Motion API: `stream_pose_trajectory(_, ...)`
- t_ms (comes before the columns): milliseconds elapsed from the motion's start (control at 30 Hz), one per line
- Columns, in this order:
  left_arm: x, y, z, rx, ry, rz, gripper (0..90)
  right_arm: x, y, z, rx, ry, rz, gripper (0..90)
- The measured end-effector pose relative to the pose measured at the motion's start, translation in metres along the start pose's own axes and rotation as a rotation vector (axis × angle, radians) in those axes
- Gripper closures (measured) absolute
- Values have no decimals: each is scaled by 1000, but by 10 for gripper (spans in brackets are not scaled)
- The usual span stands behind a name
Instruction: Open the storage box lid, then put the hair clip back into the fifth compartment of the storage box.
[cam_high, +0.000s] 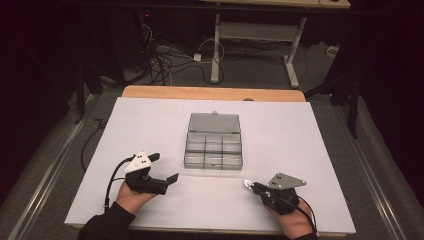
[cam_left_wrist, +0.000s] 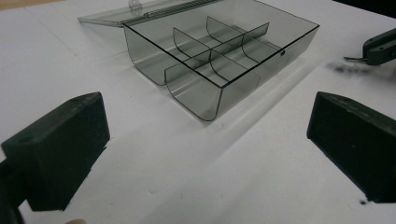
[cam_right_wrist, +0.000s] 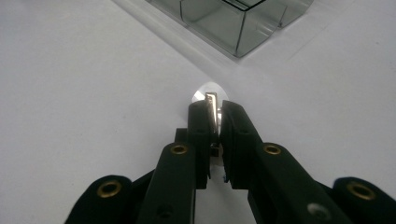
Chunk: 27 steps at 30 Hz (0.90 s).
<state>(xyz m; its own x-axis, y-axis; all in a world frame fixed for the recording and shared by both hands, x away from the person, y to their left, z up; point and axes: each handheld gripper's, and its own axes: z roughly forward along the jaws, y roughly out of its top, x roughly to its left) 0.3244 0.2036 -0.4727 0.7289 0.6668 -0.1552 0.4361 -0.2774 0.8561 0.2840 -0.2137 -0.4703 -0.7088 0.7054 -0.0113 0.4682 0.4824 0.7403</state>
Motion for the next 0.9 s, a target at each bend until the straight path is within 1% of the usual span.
stream_pose_trajectory(233,1,0,0,0,3,2,0,4,2,3,10,25,-1,844)
stream_pose_trajectory(567,2,0,0,-2,9,4,0,8,4,6,34,45,-3,844)
stream_pose_trajectory(733,4,-1,1,-3,-2,-5,0,8,6,6,52,54,-4,843)
stream_pose_trajectory(900,5,-1,2,-16,-16,-9,0,8,7,8,65,58,0,844)
